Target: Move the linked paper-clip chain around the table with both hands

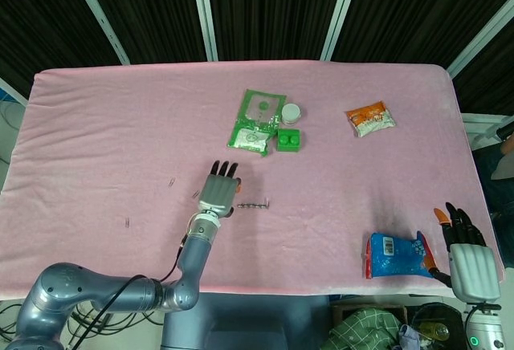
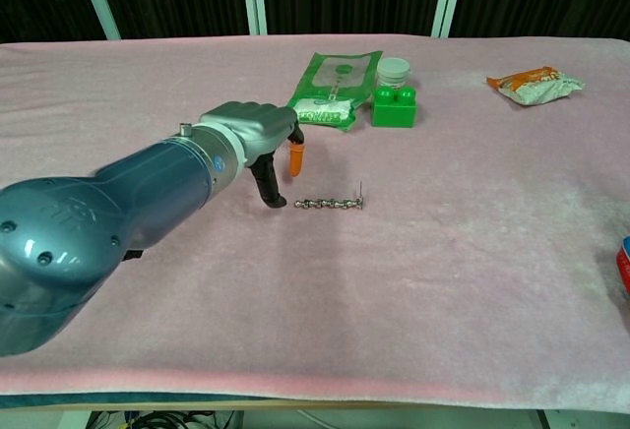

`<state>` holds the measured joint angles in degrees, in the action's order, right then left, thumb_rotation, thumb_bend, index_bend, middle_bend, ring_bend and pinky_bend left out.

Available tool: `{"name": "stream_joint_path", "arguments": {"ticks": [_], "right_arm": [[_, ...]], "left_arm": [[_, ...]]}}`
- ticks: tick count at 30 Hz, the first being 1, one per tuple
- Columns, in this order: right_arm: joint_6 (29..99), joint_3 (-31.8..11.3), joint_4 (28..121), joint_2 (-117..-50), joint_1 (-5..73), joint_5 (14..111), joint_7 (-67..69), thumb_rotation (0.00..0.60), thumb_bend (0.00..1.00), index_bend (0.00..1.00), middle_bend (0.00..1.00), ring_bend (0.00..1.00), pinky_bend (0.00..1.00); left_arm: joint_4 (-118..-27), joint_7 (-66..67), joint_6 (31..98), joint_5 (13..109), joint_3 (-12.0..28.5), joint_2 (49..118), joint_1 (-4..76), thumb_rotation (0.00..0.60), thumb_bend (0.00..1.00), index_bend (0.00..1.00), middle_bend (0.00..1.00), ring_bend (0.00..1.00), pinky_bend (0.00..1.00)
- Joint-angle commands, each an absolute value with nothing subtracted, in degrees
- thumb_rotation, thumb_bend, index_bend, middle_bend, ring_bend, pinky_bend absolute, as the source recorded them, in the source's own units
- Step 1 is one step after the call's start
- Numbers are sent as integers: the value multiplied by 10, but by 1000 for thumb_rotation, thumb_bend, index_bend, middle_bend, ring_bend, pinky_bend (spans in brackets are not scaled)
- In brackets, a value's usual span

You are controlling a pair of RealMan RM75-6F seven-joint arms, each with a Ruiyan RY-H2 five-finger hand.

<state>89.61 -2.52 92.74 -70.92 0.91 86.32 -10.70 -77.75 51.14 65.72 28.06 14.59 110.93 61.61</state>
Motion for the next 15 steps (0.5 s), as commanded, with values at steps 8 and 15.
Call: {"name": "stream_joint_path", "arguments": {"ticks": [8,15], "right_arm": [[895,-27,927,-709,8,863,-106,600,159,120,0,4,193],[893,-29,926,-709,8,862,-106,600,161,123,0,4,192]], "left_arm": [[-762,505,636,289,155,1121,614,600,260,471,78,0,0],[-740,503,636,296,163,1141,615,600,277,483,85,0,0]]}}
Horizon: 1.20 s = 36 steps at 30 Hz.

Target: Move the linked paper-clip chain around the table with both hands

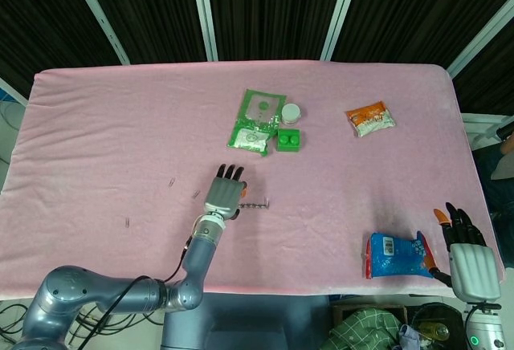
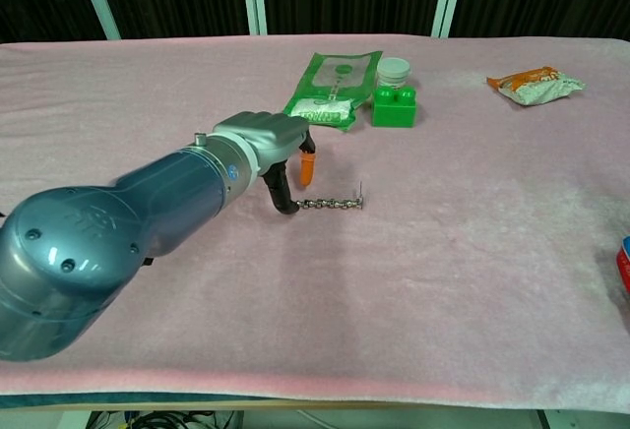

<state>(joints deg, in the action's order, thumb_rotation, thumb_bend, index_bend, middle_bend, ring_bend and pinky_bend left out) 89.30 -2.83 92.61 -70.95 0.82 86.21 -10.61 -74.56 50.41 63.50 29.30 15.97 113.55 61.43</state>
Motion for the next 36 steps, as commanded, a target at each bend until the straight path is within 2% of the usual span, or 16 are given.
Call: {"name": "stream_joint_path", "arguments": {"ticks": [1,17,36], "right_arm": [[894,-30,926,-709,8,862,-105,600,160,123,0,4,192],[897,-34,928,-704,5,861,-97,600,160,126,0,4,193],[895,-36,927,-705,5,860,-95,600,161,132,0,4,193]], "left_arm": [[-737,504,639,300,162,1145,615,600,278,483,85,0,0],[-702,514,652,325,167,1175,604,600,277,523,101,0,0],[-690,527,635,327,174,1183,592,600,300,565,125,0,0]]}}
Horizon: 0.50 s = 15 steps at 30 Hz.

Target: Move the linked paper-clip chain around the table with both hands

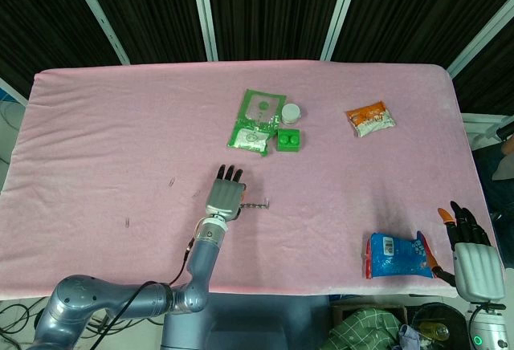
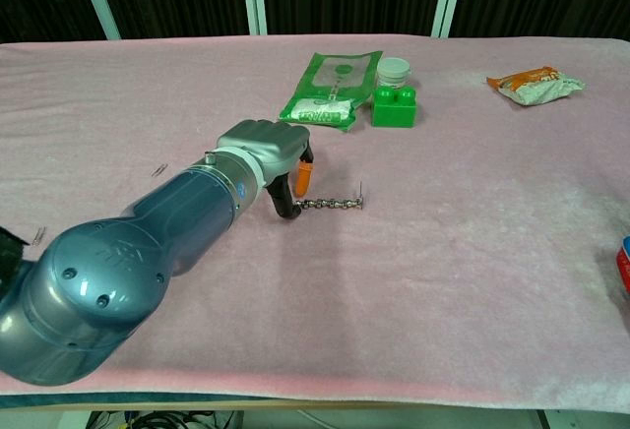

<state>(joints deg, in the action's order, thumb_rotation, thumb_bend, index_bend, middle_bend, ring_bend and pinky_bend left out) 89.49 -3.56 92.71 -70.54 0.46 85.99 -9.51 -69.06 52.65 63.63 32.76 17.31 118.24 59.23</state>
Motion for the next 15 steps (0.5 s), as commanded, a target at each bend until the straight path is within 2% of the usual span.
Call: {"name": "stream_joint_path", "arguments": {"ticks": [1,15], "right_arm": [[895,-36,927,-706,4,860,-96,600,161,133,0,4,193],[894,-36,927,-706,4,861,-96,600,161,135,0,4,193]], "left_arm": [[-689,526,634,327,175,1184,591,600,311,565,126,0,0],[-678,537,629,329,180,1193,590,600,314,524,121,0,0]]}}
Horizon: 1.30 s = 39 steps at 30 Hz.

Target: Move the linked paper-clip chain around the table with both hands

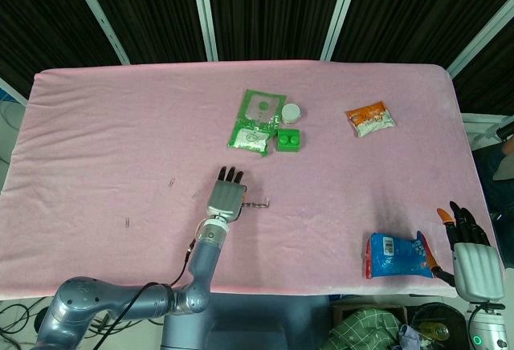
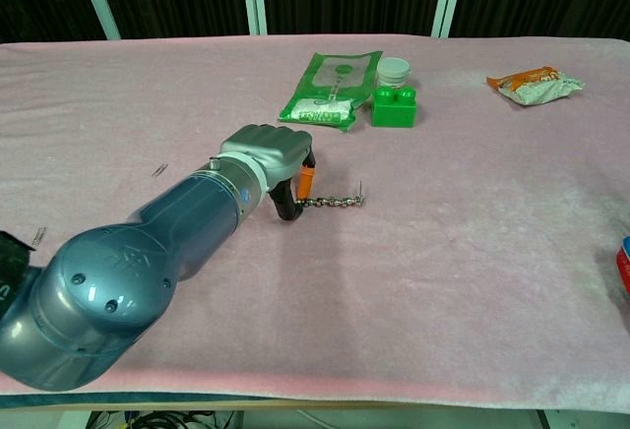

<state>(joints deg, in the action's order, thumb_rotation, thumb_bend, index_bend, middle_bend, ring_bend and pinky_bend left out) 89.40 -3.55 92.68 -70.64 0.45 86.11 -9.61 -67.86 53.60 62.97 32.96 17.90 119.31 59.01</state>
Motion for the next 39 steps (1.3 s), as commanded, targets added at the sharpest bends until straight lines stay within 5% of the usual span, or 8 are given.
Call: {"name": "stream_joint_path", "arguments": {"ticks": [1,39], "right_arm": [[895,-36,927,-706,4,861,-96,600,161,135,0,4,193],[896,-37,938,-703,2,860,-96,600,161,149,0,6,193]], "left_arm": [[-678,537,628,329,180,1194,590,600,314,522,121,0,0],[-661,528,619,373,182,1200,580,600,403,559,129,0,0]]}}
